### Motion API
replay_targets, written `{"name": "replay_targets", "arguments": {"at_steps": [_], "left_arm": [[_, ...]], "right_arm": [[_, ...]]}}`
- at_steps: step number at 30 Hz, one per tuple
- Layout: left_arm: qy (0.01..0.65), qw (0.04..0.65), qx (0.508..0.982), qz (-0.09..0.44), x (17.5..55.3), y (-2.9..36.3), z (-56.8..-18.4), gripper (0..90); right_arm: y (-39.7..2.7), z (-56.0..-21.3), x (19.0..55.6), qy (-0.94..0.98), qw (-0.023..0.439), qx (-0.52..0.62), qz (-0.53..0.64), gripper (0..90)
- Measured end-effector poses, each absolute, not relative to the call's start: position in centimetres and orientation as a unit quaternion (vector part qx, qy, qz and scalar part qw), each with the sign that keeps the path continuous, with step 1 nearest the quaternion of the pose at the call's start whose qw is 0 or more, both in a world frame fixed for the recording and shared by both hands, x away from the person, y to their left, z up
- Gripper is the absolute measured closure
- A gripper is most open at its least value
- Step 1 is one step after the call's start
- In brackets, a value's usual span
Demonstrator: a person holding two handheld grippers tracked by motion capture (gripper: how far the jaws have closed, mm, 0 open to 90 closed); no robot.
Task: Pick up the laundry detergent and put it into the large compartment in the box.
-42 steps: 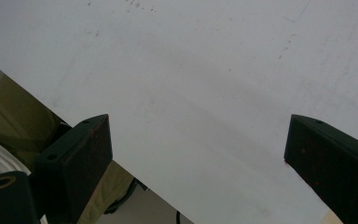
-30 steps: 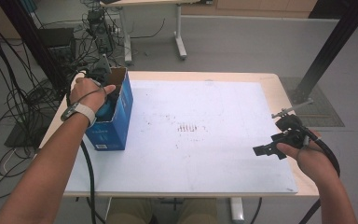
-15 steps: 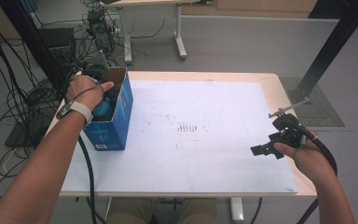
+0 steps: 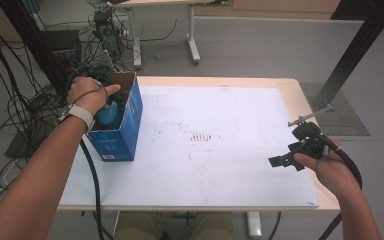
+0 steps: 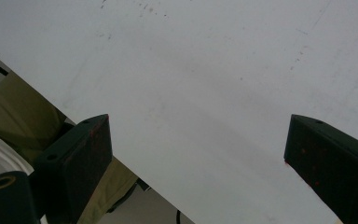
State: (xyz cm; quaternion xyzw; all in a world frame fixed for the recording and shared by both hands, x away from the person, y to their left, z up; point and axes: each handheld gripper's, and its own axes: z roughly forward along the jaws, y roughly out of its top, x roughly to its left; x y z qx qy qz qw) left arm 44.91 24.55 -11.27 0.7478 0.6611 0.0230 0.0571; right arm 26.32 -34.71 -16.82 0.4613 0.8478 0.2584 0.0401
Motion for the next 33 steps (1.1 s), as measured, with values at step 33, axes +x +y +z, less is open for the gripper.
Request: {"name": "replay_targets", "arguments": {"at_steps": [33], "left_arm": [[0.613,0.094,0.783,0.045,43.1,23.9,-4.0,9.5]], "right_arm": [[-34.7,-16.1,25.7,0.847,0.046,0.46,0.262,7.8]]}}
